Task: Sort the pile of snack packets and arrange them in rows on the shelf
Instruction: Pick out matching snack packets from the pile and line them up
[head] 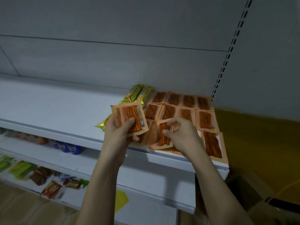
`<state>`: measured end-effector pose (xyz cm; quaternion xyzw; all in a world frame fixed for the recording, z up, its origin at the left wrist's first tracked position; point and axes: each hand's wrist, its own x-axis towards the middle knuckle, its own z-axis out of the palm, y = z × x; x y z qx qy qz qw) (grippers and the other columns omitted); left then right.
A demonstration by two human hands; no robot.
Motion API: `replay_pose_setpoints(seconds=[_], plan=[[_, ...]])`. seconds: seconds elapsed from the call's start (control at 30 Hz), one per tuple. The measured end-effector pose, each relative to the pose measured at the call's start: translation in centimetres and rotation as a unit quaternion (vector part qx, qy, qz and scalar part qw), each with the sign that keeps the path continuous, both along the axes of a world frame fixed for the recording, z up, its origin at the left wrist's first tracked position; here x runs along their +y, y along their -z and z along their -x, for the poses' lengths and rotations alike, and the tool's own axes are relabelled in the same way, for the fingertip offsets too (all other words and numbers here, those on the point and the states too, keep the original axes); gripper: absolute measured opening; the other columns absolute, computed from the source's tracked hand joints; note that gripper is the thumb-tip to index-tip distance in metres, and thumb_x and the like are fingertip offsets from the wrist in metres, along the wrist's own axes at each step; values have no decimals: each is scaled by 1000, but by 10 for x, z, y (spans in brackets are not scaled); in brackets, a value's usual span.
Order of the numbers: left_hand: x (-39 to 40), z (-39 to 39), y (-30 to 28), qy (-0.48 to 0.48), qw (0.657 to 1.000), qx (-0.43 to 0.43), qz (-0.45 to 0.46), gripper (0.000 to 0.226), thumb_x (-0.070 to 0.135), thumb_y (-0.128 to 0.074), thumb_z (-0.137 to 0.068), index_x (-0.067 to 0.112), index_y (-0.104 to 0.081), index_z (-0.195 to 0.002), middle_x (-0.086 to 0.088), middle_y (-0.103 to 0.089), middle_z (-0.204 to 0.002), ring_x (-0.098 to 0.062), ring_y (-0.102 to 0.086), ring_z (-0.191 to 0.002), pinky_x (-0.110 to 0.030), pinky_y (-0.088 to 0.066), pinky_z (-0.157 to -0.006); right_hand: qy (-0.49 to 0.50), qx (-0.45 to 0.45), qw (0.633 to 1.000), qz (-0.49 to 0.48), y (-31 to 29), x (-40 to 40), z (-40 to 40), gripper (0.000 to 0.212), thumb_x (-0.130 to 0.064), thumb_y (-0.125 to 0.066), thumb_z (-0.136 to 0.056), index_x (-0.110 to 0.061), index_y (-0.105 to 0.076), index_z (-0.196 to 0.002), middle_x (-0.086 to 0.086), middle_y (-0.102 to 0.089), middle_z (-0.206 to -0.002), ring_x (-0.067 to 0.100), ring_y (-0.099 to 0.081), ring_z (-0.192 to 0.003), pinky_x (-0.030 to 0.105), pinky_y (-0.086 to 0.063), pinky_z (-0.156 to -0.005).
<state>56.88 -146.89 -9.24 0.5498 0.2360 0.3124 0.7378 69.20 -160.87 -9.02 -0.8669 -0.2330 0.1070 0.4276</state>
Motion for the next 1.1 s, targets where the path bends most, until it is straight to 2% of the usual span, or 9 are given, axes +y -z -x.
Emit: replay_pose_setpoints(seconds=[0.17,0.3,0.37,0.5,0.6,0.73,0.87,1.0,1.1], plan=[[-8,-1,4,23,1000,-5,-1,32,14,-59,-99,5,-56,-130,-15,-70,-95,-12,-58,-49,-22,-51,-48,18,-46,997,56,2,7,6,25,-32,-72,-89,-26,-57,-108,-8,-55,-97,7,-54,-77,21,-37,-54],[-16,-3,5,22,1000,1,14,31,11,-60,-98,2,-57,-128,-15,-70,-97,-12,-60,-51,-20,-49,-45,19,-113,989,96,5,5,7,24,-37,-71,-89,-24,-62,-106,-4,-56,-105,15,-57,-91,30,-47,-72],[-22,-6,3,27,999,4,18,29,8,-60,-98,2,-58,-126,-12,-71,-92,-12,-62,-53,-19,-48,-42,22,-84,996,34,1,0,6,22,-41,-63,-94,-24,-61,-108,-8,-55,-101,12,-58,-90,28,-46,-69],[-39,-14,1,60,998,12,22,27,6,-63,-96,3,-59,-122,-9,-72,-85,-12,-62,-52,-20,-48,-41,-12,91,982,-162,-12,-12,7,29,-43,-59,-95,-25,-55,-118,-4,-67,-106,10,-67,-91,27,-55,-72],[-52,-22,1,86,996,18,9,28,16,-63,-97,7,-60,-123,-11,-72,-91,-11,-64,-54,-20,-50,-44,-16,105,979,-174,-13,-20,7,34,-29,-69,-91,-27,-51,-120,-2,-69,-103,13,-69,-93,36,-59,-80],[-62,-30,-4,85,996,17,36,20,22,-46,-106,15,-63,-114,-3,-77,-86,-14,-73,-67,-23,-54,-48,43,101,972,-209,-14,-40,-7,31,-13,-69,-91,-25,-55,-116,-4,-70,-98,13,-69,-92,39,-60,-79],[-56,-33,-6,51,997,35,44,17,12,-45,-105,14,-61,-98,-1,-73,-73,-12,-66,-53,-21,-49,-42,93,79,978,-171,-9,-58,-27,26,-10,-69,-91,-28,-58,-107,-3,-69,-97,17,-69,-94,47,-59,-82],[-52,-35,-6,24,999,37,30,13,14,-50,-103,11,-61,-96,-3,-66,-72,-9,-57,-47,-17,-38,-37,90,82,986,-110,-2,-63,-34,25,-8,-66,-92,-24,-57,-108,1,-69,-96,17,-69,-86,37,-62,-64],[-55,-38,-7,32,998,57,17,16,18,-54,-102,12,-68,-101,2,-75,-75,-9,-70,-63,-22,-52,-56,97,45,993,-47,5,-60,-32,24,-12,-71,-89,-23,-58,-106,-1,-68,-93,17,-69,-83,35,-60,-66]])
